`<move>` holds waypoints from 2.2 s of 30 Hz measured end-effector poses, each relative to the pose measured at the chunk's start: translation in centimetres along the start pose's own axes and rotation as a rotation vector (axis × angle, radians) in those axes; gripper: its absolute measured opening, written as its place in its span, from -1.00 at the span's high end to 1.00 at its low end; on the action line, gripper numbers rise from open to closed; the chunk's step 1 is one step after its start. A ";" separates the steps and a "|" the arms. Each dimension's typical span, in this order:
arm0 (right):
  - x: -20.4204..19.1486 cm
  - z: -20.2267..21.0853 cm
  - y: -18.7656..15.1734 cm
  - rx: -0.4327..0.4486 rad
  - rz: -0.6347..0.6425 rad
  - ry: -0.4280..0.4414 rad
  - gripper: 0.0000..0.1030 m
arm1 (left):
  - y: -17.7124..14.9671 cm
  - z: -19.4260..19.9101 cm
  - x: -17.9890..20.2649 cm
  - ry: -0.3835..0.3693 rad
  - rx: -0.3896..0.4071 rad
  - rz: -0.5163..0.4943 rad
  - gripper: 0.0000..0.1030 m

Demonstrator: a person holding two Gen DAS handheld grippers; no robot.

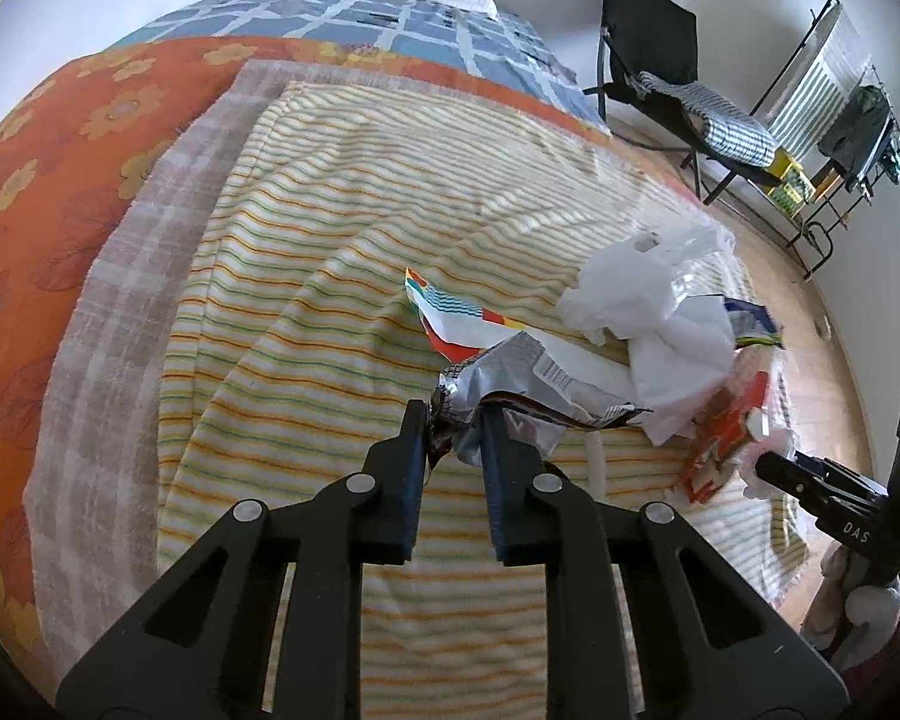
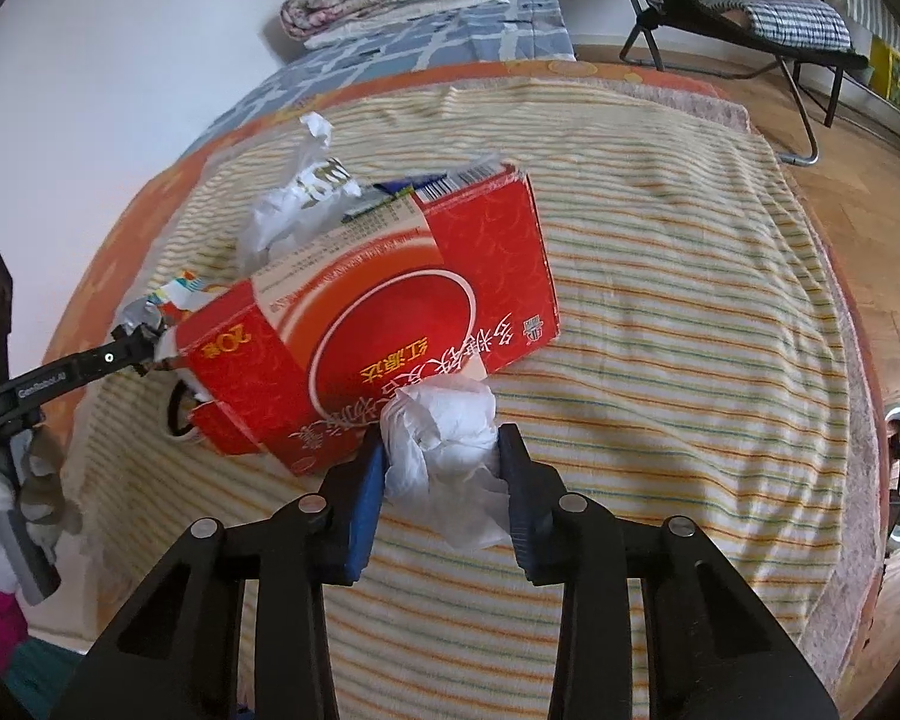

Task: Collect trash
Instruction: 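Carry both items to the blue basket and open both grippers to drop them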

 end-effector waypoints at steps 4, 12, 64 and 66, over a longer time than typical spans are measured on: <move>-0.2 1.7 -0.1 0.022 -0.003 0.012 0.33 | -0.2 2.0 0.3 -0.016 0.019 -0.001 0.68; -1.7 5.3 -0.8 0.062 0.015 0.037 0.33 | -2.1 5.9 1.6 -0.062 0.034 -0.028 0.68; -11.0 8.1 -19.9 -0.061 0.134 0.153 -0.07 | -24.5 9.1 2.6 -0.017 -0.158 -0.159 0.18; -10.8 8.0 -19.9 -0.065 0.125 0.151 -0.11 | -24.6 9.1 2.6 -0.018 -0.158 -0.158 0.02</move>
Point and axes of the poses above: each gripper's, at about its wrist camera, not at the fingertips, and z roughly against the way its jaws point, x to its right, y to its top, the point moved 8 cm from there along -z, roughly the way its jaws point, and after that the axes turned 2 degrees about z, right-handed, at the moved point
